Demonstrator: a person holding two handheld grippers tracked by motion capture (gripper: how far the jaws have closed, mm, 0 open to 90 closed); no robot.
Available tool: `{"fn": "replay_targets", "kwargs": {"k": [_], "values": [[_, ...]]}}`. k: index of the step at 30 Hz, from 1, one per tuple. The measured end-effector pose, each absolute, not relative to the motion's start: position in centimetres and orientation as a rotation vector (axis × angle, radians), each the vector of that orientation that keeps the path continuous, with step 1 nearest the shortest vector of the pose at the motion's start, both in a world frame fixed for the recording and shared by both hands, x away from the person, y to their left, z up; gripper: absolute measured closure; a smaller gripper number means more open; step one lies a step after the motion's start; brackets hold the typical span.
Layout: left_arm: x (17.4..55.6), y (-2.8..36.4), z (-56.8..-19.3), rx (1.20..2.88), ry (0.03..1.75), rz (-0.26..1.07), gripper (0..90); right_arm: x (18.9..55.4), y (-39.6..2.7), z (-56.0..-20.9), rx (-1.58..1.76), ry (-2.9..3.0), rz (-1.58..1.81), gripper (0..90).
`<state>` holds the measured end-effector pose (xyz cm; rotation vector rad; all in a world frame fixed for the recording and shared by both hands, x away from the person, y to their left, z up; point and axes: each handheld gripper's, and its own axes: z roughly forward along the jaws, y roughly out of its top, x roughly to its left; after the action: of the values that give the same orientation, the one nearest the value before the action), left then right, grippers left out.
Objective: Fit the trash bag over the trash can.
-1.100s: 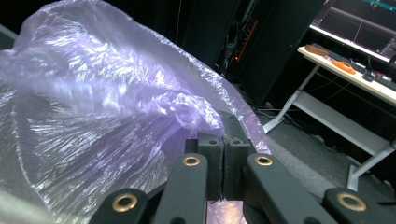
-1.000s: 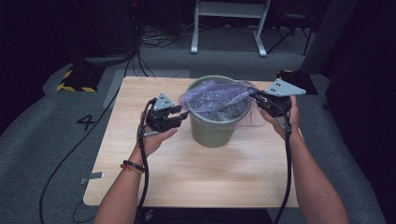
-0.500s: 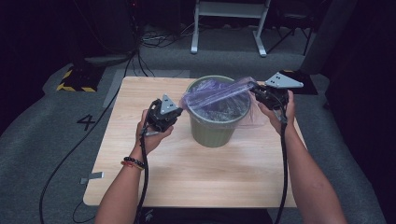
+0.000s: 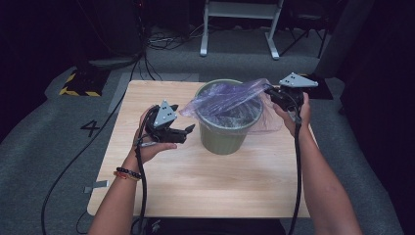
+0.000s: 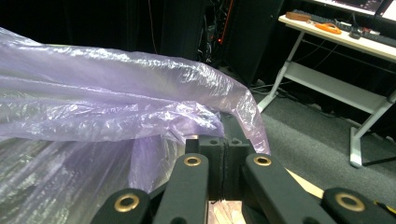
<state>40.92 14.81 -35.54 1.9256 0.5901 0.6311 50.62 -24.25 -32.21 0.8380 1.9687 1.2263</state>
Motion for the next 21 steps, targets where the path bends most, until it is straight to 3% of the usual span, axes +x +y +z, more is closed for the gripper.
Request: {"fn": "replay_targets", "kwargs": {"k": [3, 8, 12, 16, 21], "values": [[40.2, 14.2, -34.6, 1.918, 0.536, 0.587, 15.4, 50.2, -23.7, -31.7, 0.815, 1.98, 1.237, 89.9], [40.1, 12.7, -32.3, 1.94, 0.506, 0.629, 17.4, 49.0, -22.0, -30.4, 0.714, 2.003, 1.216, 89.7], [41.2, 11.7, -31.2, 1.985, 0.509, 0.623, 31.6, 48.7, -21.2, -29.9, 0.685, 2.012, 1.229, 89.7], [42.3, 11.3, -31.3, 2.039, 0.519, 0.632, 52.3, 48.8, -21.0, -29.9, 0.683, 2.025, 1.221, 89.8], [43.3, 11.5, -31.5, 2.057, 0.553, 0.683, 65.9, 49.0, -21.6, -29.6, 0.703, 2.021, 1.242, 89.7]]}}
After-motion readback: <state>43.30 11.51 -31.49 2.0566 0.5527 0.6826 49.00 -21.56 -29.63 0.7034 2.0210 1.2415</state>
